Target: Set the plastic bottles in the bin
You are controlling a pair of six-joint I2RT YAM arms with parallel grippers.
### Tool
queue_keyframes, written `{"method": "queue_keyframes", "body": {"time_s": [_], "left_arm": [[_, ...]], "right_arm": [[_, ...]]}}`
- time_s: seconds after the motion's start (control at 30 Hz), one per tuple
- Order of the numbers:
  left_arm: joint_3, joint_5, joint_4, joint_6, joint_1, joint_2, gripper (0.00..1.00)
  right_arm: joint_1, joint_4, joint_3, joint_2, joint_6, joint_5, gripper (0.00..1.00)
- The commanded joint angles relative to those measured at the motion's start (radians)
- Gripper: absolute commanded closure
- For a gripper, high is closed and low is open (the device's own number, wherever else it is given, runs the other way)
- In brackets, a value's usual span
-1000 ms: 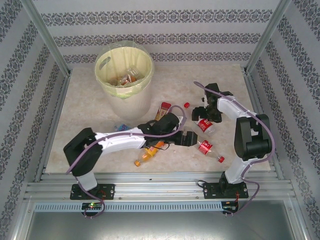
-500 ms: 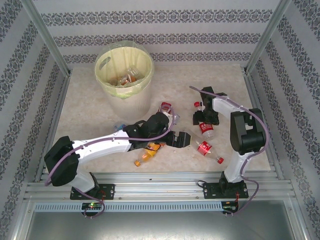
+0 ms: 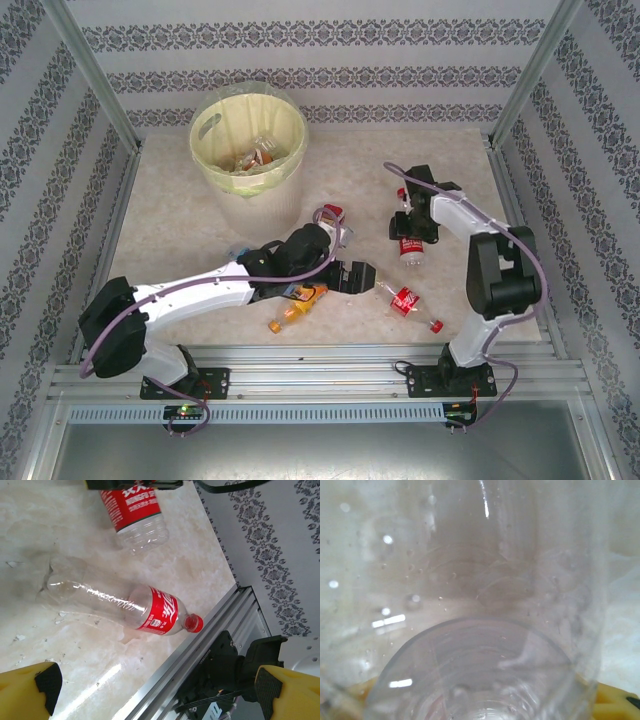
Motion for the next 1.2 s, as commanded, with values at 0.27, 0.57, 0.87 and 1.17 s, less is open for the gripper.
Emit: {"method": "queue_keyframes", "body": {"time_s": [0.27,0.57,0.87,1.17], "left_arm": [[-0.050,0.087,0.094,-0.038,0.097,-0.106,0.00],[-0.055,0.141,0.083,-0.022,0.219,-0.215,0.00],[-0.043,0.195,0.136,-0.019,0.284,-0.231,0.00],[-0.009,0.224,0.196,-0.054,0.316,-0.208,0.02]], "right_arm": [[0.004,0.109,-0.130,-0.340,0.076,-0.377,0.45],[0.115,0.226,-0.236,-0.515,0.164,-0.641,0.45],[0.264,0.275,-0.263,-0.587,0.217,-0.731,0.44],[0.370,0.264,-0.272,-0.595,0.213,-0.729,0.43]]}}
